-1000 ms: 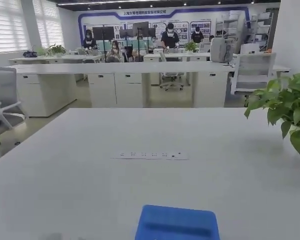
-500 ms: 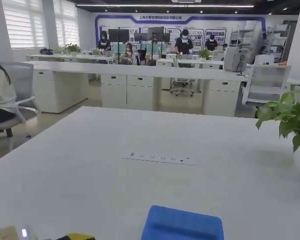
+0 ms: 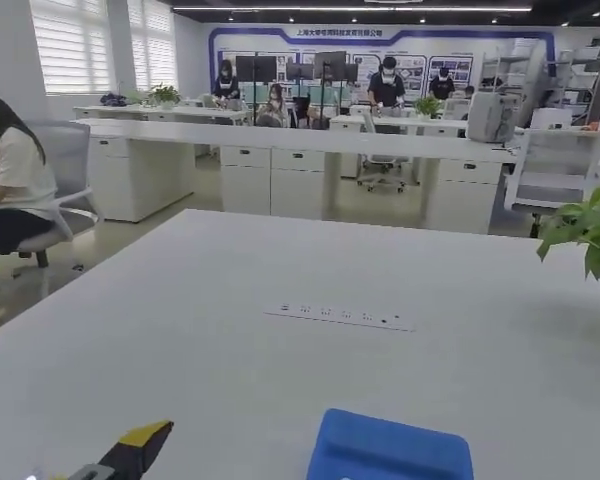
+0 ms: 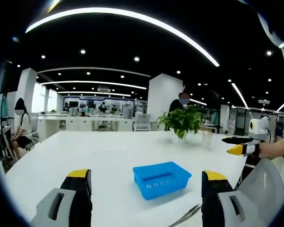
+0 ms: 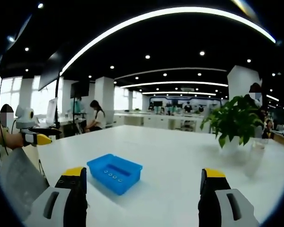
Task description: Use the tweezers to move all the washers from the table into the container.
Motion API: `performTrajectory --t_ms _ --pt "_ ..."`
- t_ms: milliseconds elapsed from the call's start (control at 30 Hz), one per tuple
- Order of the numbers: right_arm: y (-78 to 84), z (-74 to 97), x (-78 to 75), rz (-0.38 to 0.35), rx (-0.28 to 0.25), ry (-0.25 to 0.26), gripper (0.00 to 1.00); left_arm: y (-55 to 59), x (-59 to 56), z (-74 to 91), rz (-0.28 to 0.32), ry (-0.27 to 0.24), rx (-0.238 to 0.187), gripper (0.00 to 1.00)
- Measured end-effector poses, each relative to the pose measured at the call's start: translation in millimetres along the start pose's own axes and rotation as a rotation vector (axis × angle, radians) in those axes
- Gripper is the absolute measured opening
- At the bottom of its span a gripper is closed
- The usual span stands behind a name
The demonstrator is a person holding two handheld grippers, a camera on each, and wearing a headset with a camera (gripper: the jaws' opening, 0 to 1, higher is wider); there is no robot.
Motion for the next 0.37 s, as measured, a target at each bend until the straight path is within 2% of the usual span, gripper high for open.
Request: performTrajectory --t_ms 133,300,333,367 --pt "-0.9 -0.2 -3.4 0.017 0.000 0.019 0.99 -5.1 5.2 1.7 0.012 -0.028 -0.035 0.99" --pt "0.5 -0.4 -6.3 0.008 0.000 0.025 0.99 -4.5 6.0 2.7 0.001 -0.037 -0.033 0.99" --pt "0.8 -0.1 -6.4 0.009 0.001 0.028 0.99 -6.9 3.3 3.2 0.020 -0.017 -0.051 0.99" --pt "1.1 0.7 -9.1 0.042 0.008 0.045 0.99 -11.9 -1.3 3.4 0.045 0.015 -0.086 0.99"
Point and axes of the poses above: the centre of the closed fingertips' face, and the gripper's own axes: z roughly backward along the fingers, x roughly to its left, y roughly out of its underside, the point moved 2 cm from there along z, roughly backward along the fingers, and after that the axes turned 12 degrees about z, right-handed, at the moved point
